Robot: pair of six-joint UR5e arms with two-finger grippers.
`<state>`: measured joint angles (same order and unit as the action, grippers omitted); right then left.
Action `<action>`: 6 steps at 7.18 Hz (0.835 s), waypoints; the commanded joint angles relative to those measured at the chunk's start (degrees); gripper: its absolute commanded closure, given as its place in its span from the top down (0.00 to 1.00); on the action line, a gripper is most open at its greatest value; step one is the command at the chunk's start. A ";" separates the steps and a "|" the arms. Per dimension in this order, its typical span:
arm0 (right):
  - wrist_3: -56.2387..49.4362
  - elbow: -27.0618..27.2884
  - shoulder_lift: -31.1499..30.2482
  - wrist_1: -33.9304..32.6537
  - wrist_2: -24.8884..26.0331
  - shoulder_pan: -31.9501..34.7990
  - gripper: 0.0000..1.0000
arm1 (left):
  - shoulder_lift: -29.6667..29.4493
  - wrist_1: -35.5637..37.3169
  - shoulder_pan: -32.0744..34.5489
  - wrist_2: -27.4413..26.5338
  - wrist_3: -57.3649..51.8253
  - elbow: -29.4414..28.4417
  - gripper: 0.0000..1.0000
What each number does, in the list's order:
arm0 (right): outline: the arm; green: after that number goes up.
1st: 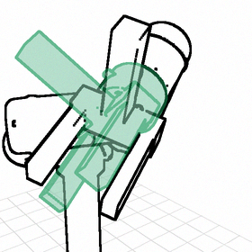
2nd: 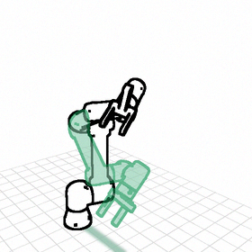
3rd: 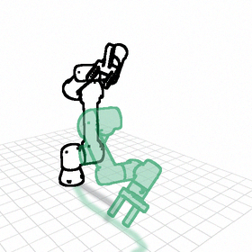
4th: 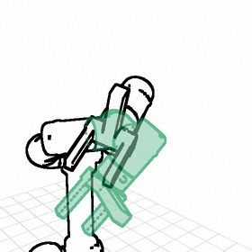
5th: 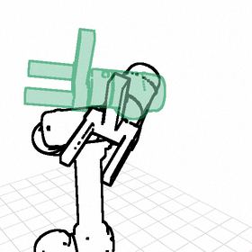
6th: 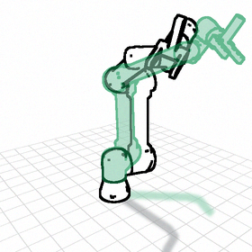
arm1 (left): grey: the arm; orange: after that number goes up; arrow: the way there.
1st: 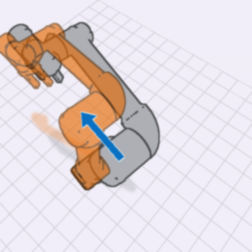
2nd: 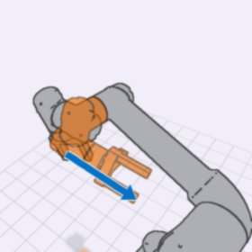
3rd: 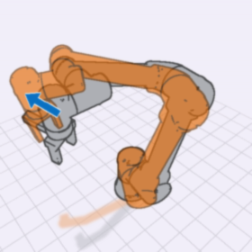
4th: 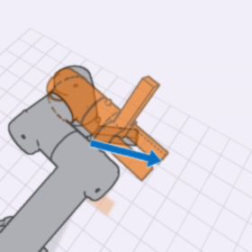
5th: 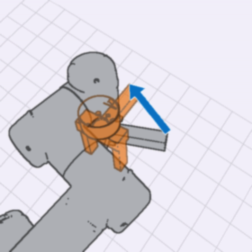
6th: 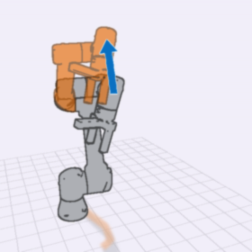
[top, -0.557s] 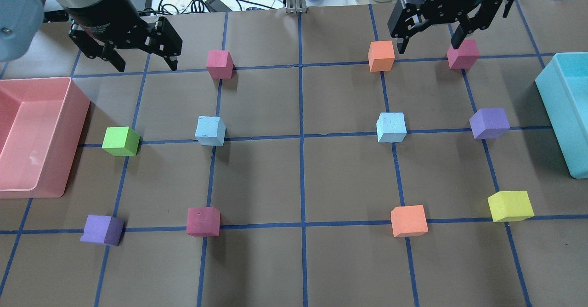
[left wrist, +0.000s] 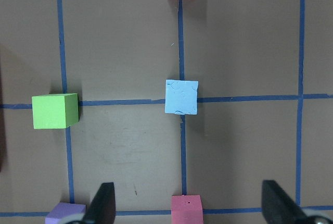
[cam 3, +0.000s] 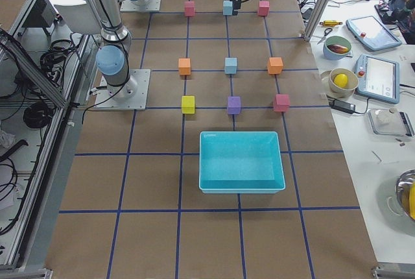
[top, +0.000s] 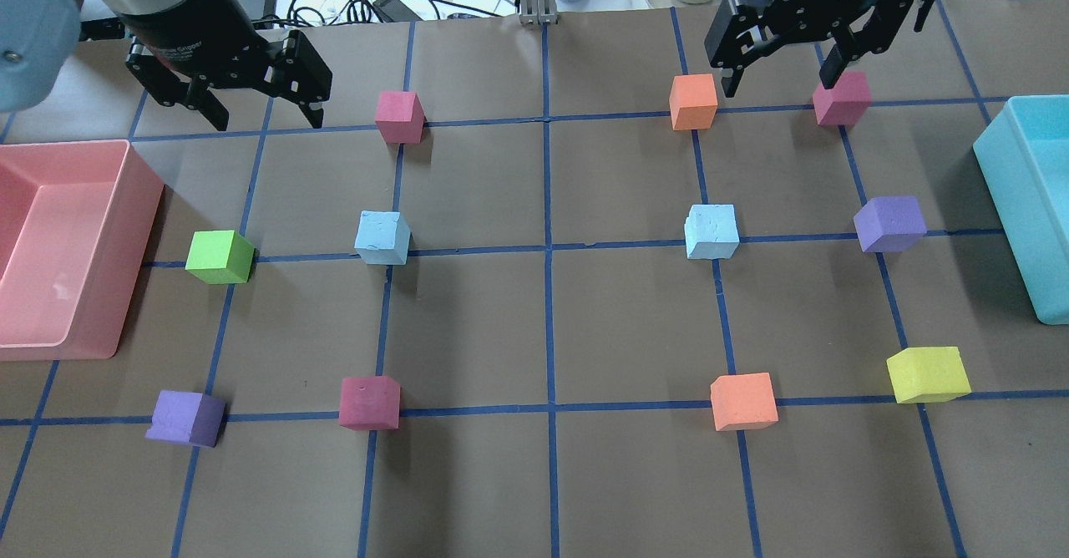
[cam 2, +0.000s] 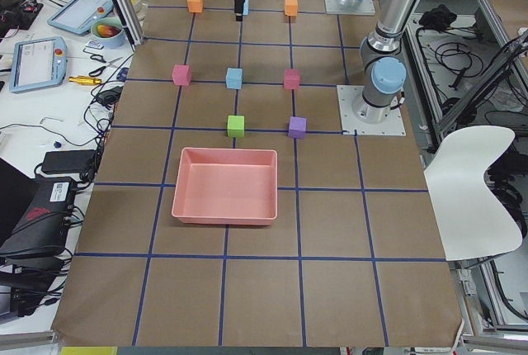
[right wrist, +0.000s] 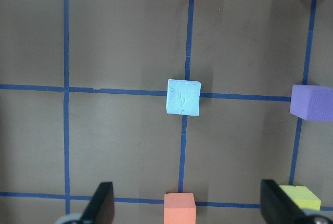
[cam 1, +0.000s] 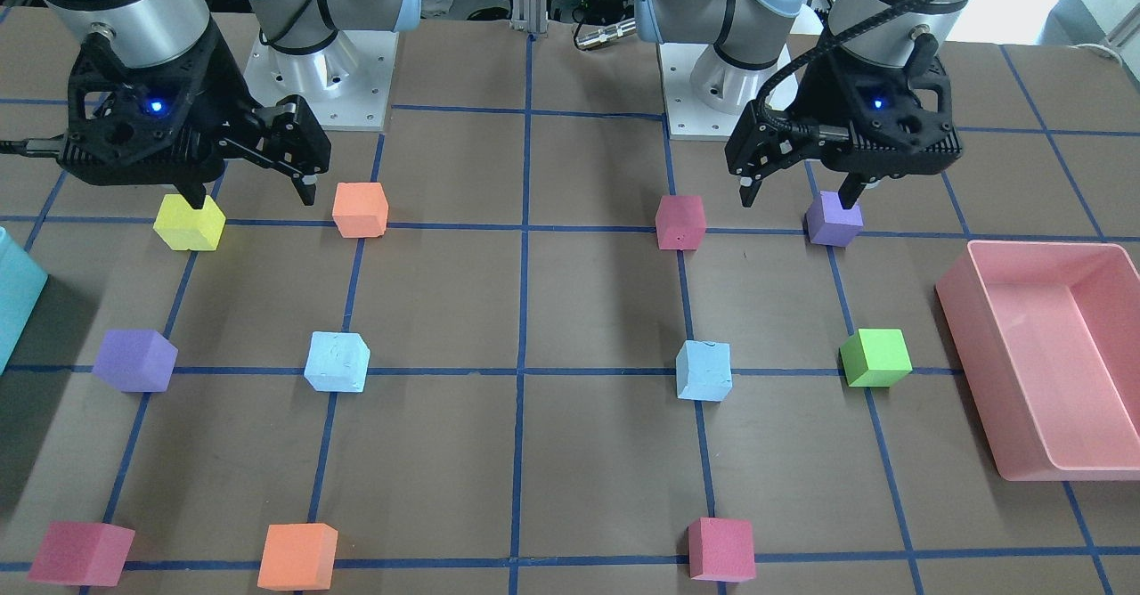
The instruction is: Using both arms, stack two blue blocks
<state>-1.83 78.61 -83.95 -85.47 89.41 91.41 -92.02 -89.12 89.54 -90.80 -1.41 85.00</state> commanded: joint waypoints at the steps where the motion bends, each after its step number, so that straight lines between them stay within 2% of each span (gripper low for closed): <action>1: -0.02 0.06 -0.08 0.04 0.06 0.00 1.00 | 0.00 0.00 0.03 0.00 0.00 0.08 1.00; 6: -0.02 0.49 0.45 0.22 -0.03 -0.09 1.00 | -0.09 0.00 0.03 0.00 0.00 -0.01 1.00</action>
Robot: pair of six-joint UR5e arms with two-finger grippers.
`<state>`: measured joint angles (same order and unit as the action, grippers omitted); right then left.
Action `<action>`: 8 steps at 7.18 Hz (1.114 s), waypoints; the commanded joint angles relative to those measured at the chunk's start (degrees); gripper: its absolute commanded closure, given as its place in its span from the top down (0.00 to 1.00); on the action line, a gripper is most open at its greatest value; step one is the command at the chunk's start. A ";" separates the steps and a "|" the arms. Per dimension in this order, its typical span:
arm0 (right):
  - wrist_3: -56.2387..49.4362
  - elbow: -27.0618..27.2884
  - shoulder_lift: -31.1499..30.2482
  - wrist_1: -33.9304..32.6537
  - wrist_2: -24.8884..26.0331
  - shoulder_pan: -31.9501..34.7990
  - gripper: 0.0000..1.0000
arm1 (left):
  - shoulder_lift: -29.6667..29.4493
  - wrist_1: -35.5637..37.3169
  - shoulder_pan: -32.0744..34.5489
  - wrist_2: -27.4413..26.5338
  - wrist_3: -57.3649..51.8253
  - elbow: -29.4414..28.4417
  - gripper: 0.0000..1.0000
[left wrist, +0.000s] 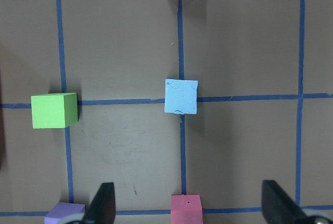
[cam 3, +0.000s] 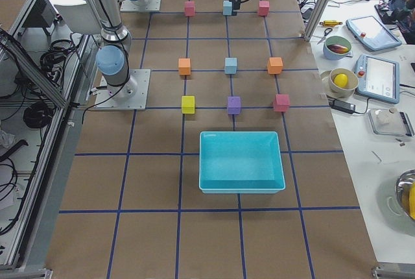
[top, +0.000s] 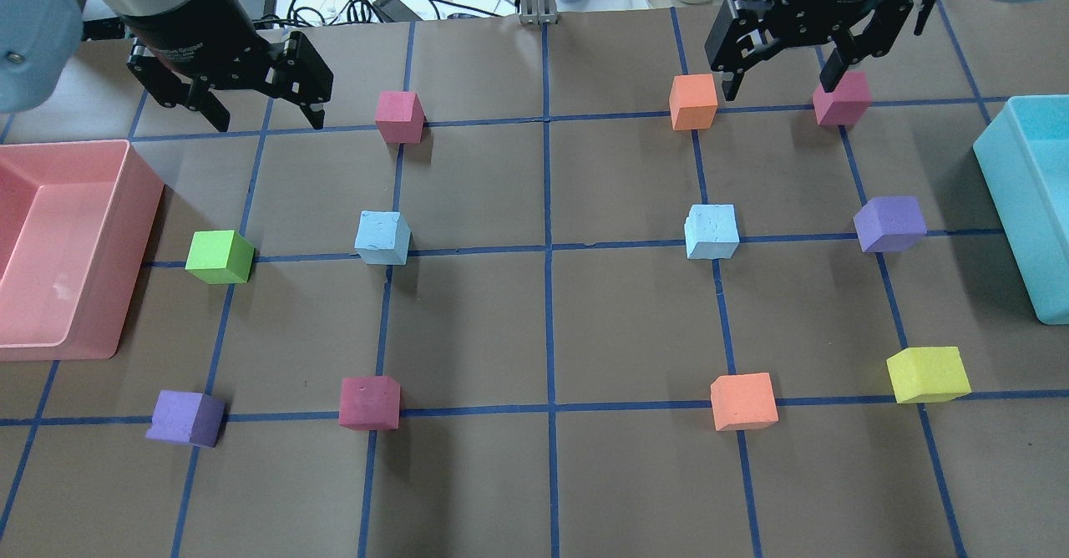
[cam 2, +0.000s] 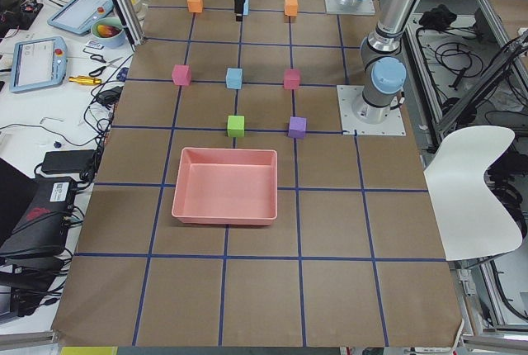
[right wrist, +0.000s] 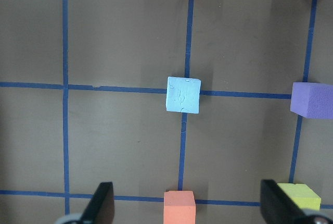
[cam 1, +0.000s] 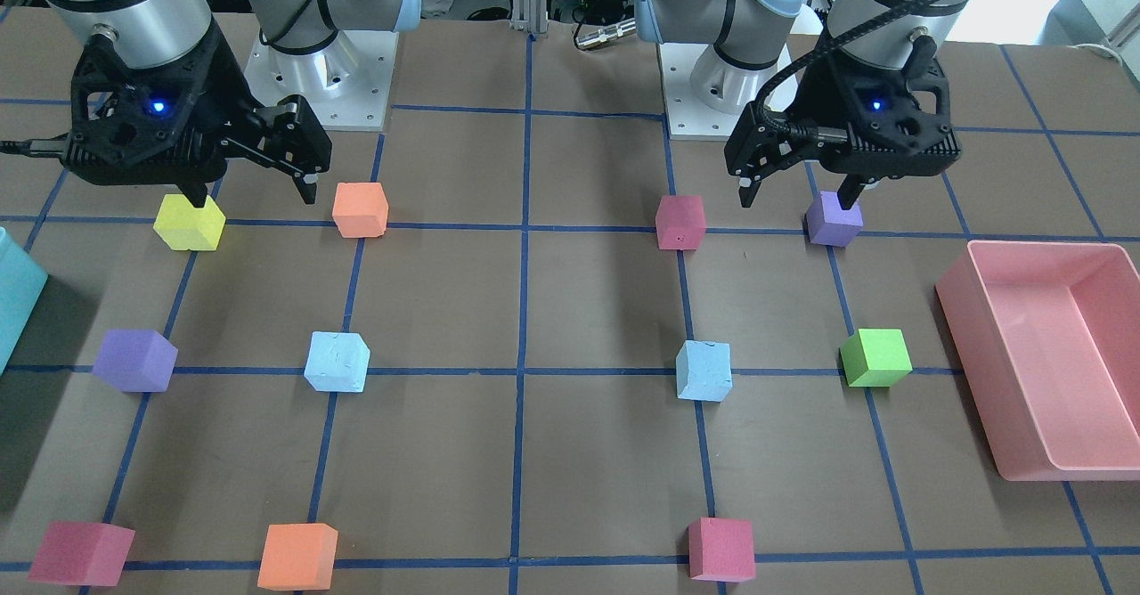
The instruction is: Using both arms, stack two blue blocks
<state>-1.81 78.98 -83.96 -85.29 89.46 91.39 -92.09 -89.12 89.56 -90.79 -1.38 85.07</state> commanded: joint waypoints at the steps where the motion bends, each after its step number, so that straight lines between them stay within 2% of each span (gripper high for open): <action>1: 0.05 0.90 1.33 -0.49 0.01 -0.07 1.00 | -0.01 0.00 0.00 0.00 -0.03 0.01 1.00; 2: -0.12 3.70 2.65 -1.80 0.01 -0.16 1.00 | -0.01 0.00 0.00 0.09 0.06 0.01 1.00; 3: -0.21 7.29 4.66 -7.90 0.10 -0.68 1.00 | -0.01 0.00 0.00 0.09 -0.03 0.01 1.00; 6: -2.32 24.67 11.34 -35.30 0.11 -3.13 1.00 | -0.10 0.00 0.00 0.00 -0.03 -0.08 1.00; 8: -1.97 28.59 15.56 -40.99 -0.33 -3.15 0.98 | -0.01 0.00 0.00 0.09 0.06 0.01 1.00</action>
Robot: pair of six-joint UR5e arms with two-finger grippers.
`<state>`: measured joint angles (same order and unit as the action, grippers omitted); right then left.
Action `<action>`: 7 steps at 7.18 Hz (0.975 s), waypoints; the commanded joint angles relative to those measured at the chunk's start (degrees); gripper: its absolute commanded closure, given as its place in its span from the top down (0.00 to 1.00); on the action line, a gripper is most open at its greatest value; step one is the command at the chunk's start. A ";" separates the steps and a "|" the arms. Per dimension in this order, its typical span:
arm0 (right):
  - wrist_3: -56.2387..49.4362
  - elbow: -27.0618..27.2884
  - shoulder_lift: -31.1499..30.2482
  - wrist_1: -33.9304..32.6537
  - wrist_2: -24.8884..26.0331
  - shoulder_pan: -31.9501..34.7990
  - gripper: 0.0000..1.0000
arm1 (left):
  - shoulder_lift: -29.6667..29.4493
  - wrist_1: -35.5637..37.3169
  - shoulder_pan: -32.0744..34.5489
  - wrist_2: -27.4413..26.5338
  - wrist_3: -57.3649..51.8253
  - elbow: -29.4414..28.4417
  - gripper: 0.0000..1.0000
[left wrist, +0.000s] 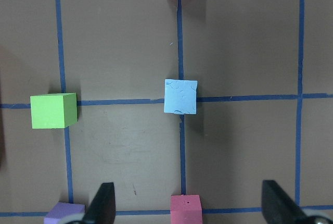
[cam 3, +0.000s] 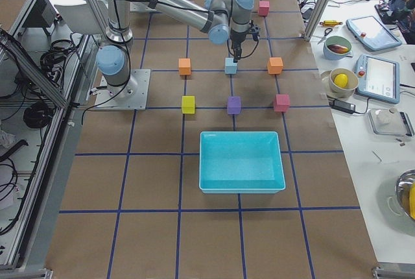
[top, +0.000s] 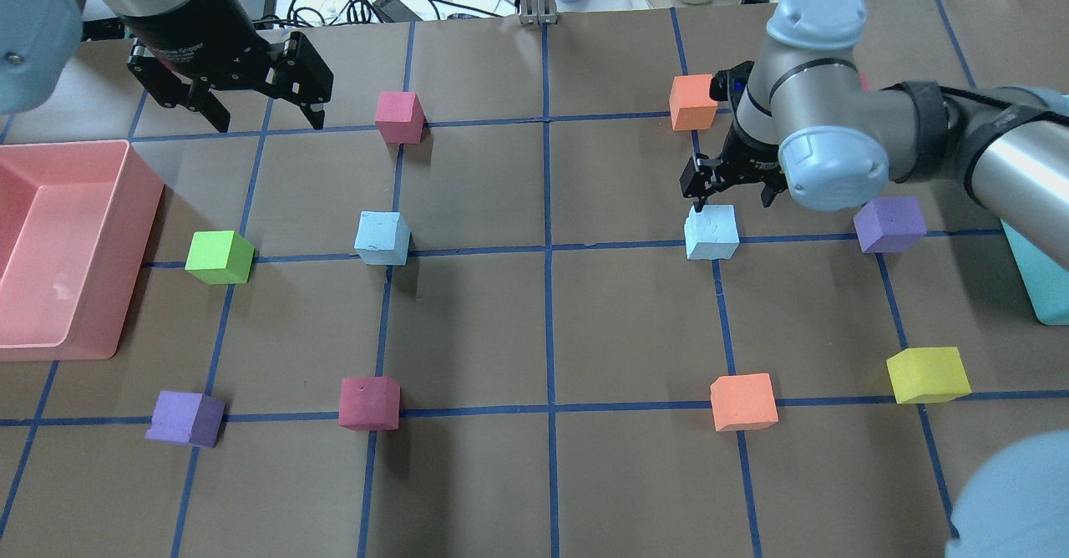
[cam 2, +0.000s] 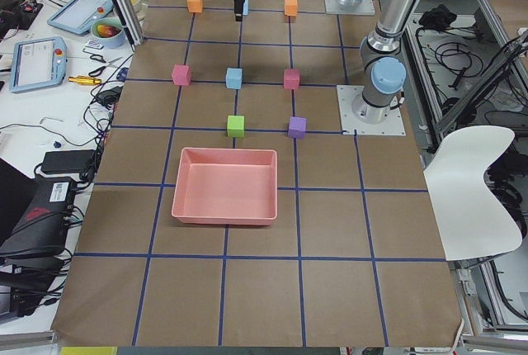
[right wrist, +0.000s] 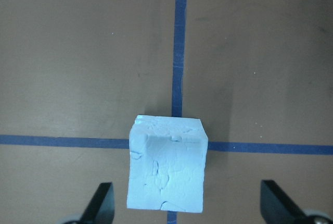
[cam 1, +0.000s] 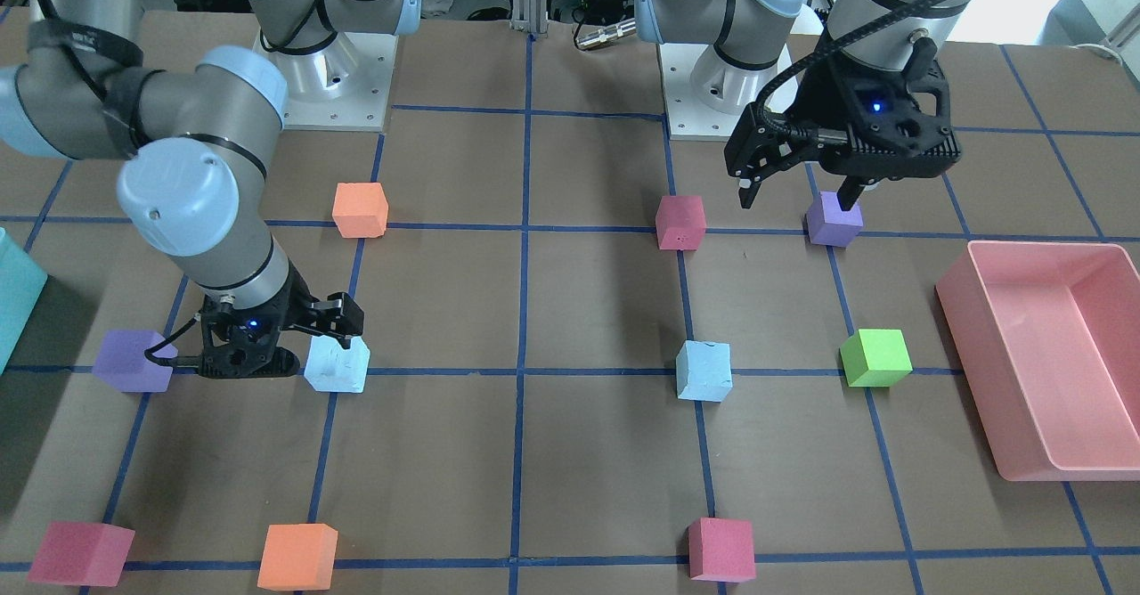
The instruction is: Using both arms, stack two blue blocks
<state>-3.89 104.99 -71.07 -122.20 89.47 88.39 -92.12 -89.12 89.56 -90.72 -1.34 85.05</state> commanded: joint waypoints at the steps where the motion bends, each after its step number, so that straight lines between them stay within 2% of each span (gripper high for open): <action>1: -0.15 2.94 3.56 -4.18 -1.57 -0.06 0.87 | 0.01 0.00 0.00 0.02 0.02 0.11 1.00; 2: -0.15 2.94 3.74 -4.18 -1.67 -0.06 0.48 | -0.07 0.00 0.00 0.02 0.02 0.03 1.00; 3: -0.07 2.60 3.66 -4.18 -1.75 0.11 0.21 | -0.07 0.00 0.00 0.10 0.46 0.02 1.00; 4: 0.54 2.33 3.22 -4.18 -4.19 0.55 0.15 | -0.07 0.00 0.00 0.10 0.46 0.02 1.00; 5: 1.86 0.15 3.31 -4.09 -8.22 2.03 0.15 | 0.10 0.00 0.00 0.10 0.46 0.02 1.00; 7: 8.00 -8.43 7.14 -3.92 -9.83 9.48 0.16 | -0.07 0.00 0.00 0.10 0.73 0.11 1.00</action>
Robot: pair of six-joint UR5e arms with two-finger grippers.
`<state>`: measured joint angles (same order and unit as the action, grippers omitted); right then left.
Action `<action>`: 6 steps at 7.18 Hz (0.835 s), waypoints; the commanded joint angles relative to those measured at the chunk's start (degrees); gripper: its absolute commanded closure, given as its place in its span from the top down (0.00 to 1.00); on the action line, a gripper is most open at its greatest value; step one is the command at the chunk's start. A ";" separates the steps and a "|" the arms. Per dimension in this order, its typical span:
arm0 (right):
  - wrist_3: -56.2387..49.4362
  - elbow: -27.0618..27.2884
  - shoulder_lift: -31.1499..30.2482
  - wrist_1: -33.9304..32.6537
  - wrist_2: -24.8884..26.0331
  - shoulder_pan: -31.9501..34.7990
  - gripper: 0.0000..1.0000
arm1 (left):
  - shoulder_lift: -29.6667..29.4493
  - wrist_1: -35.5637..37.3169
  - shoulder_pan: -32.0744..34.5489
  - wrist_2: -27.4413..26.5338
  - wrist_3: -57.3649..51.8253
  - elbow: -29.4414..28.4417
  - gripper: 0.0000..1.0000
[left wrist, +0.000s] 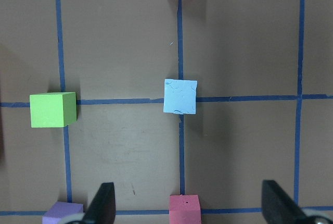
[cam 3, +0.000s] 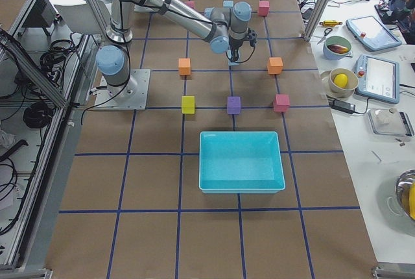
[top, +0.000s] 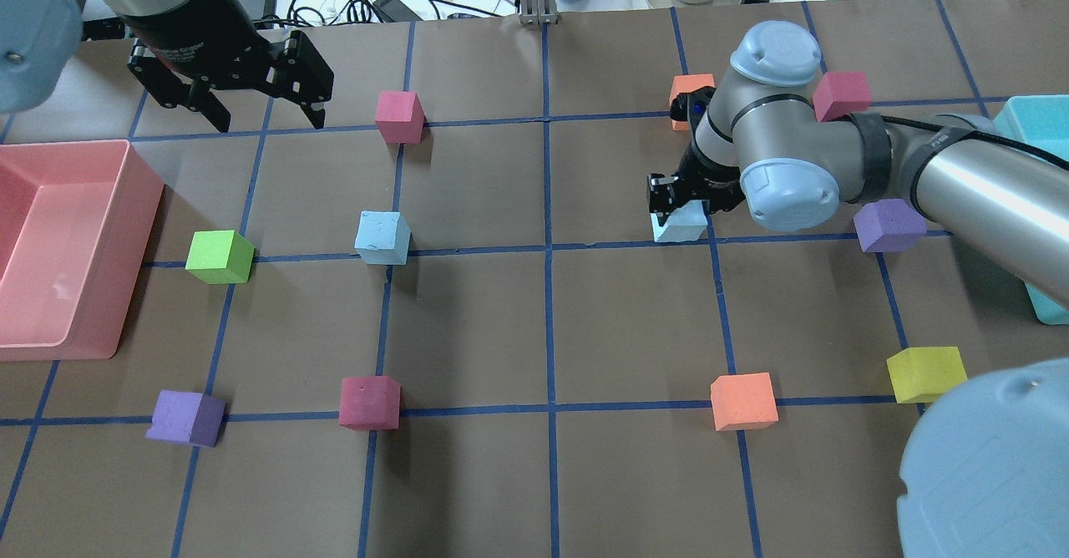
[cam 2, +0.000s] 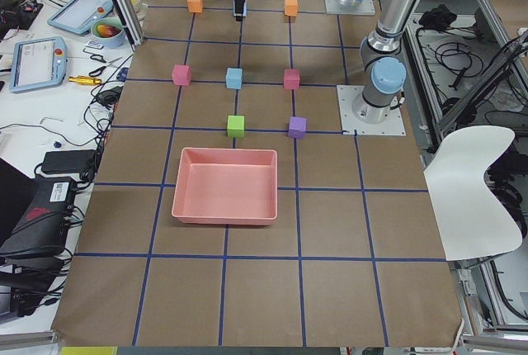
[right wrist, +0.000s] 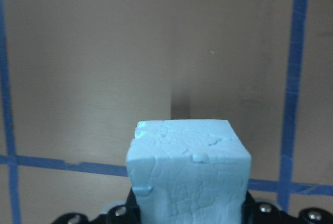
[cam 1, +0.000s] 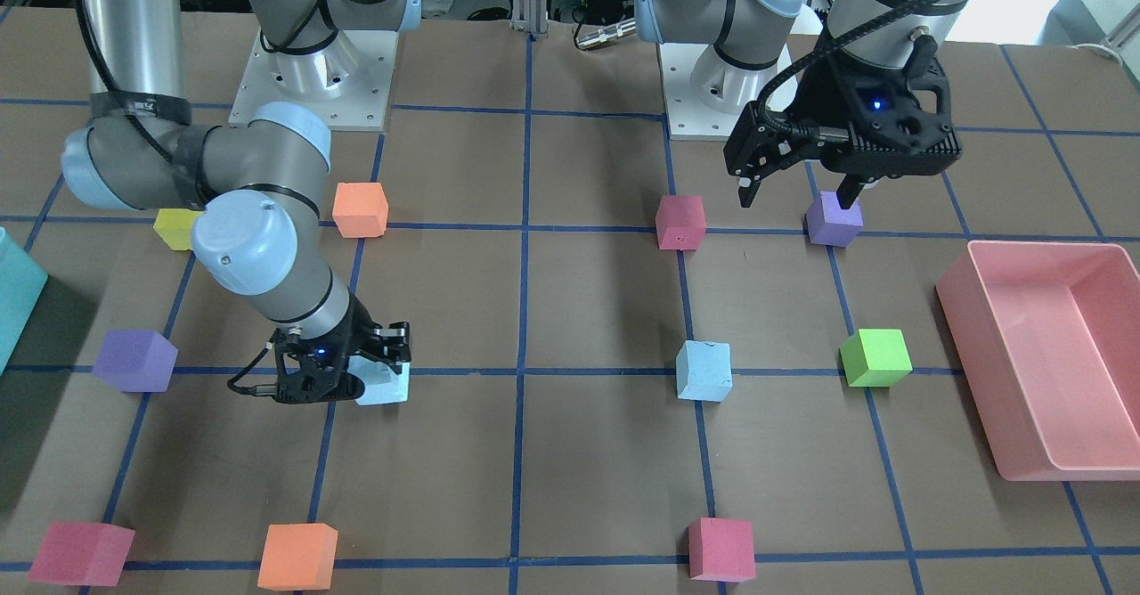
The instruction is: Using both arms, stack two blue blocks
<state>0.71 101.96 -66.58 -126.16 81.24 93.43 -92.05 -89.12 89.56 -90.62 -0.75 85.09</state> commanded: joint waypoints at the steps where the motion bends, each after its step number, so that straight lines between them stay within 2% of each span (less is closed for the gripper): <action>1: 8.64 -11.20 7.13 -0.05 -1.96 8.14 0.16 | 0.29 -0.09 0.00 -0.09 0.13 0.25 1.00; 3: 12.21 -22.02 15.31 -0.41 -0.73 12.30 0.17 | 0.12 -0.09 0.00 0.00 0.04 0.34 1.00; 5: 11.68 -24.09 17.89 -0.67 -0.82 12.31 0.20 | 0.03 -0.09 0.00 -0.09 0.04 0.34 1.00; 6: 11.59 -24.00 18.15 -0.67 -0.04 12.31 0.56 | 0.03 0.00 0.00 -0.09 0.04 0.34 1.00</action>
<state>12.38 78.42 -49.22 -126.79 80.59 105.63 -92.01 -89.19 89.56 -90.69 -0.70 85.43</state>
